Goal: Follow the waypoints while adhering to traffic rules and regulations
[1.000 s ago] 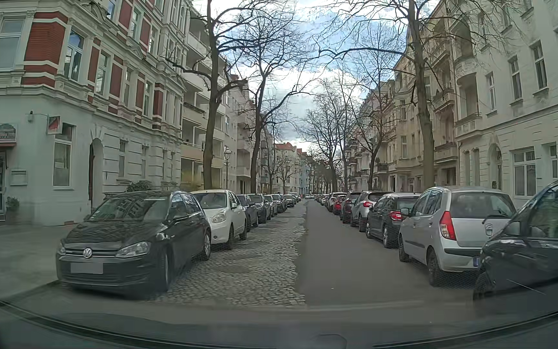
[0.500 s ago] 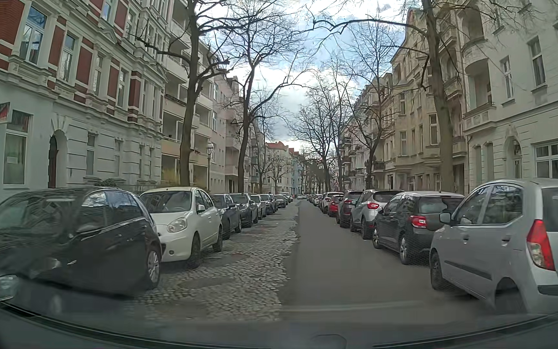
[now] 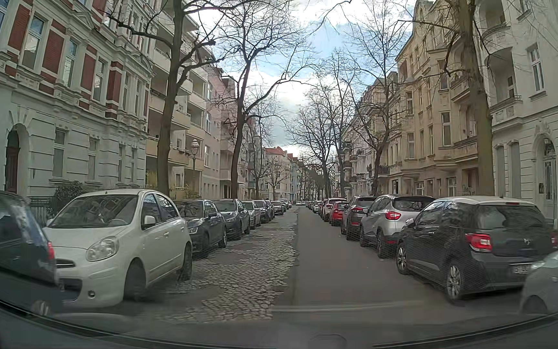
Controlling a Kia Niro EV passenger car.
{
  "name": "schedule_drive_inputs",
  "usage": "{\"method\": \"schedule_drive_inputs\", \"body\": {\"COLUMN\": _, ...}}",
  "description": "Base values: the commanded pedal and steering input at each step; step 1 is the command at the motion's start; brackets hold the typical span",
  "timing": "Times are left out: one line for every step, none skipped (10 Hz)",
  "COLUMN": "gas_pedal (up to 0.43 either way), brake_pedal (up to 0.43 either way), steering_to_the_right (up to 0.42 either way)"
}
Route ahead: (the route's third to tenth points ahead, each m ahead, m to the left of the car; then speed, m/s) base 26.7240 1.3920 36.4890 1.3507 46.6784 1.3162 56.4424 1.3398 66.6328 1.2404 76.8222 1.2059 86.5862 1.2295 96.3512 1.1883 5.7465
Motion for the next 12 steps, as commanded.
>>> {"method": "schedule_drive_inputs", "body": {"gas_pedal": 0.02, "brake_pedal": 0.03, "steering_to_the_right": 0.002}}
{"method": "schedule_drive_inputs", "body": {"gas_pedal": 0.02, "brake_pedal": 0.03, "steering_to_the_right": 0.0}}
{"method": "schedule_drive_inputs", "body": {"gas_pedal": 0.02, "brake_pedal": 0.03, "steering_to_the_right": -0.003}}
{"method": "schedule_drive_inputs", "body": {"gas_pedal": 0.02, "brake_pedal": 0.03, "steering_to_the_right": -0.001}}
{"method": "schedule_drive_inputs", "body": {"gas_pedal": 0.02, "brake_pedal": 0.03, "steering_to_the_right": -0.001}}
{"method": "schedule_drive_inputs", "body": {"gas_pedal": 0.028, "brake_pedal": 0.03, "steering_to_the_right": -0.003}}
{"method": "schedule_drive_inputs", "body": {"gas_pedal": 0.028, "brake_pedal": 0.03, "steering_to_the_right": -0.009}}
{"method": "schedule_drive_inputs", "body": {"gas_pedal": 0.028, "brake_pedal": 0.03, "steering_to_the_right": -0.01}}
{"method": "schedule_drive_inputs", "body": {"gas_pedal": 0.028, "brake_pedal": 0.03, "steering_to_the_right": -0.008}}
{"method": "schedule_drive_inputs", "body": {"gas_pedal": 0.028, "brake_pedal": 0.03, "steering_to_the_right": -0.005}}
{"method": "schedule_drive_inputs", "body": {"gas_pedal": 0.028, "brake_pedal": 0.03, "steering_to_the_right": -0.008}}
{"method": "schedule_drive_inputs", "body": {"gas_pedal": 0.028, "brake_pedal": 0.03, "steering_to_the_right": -0.017}}
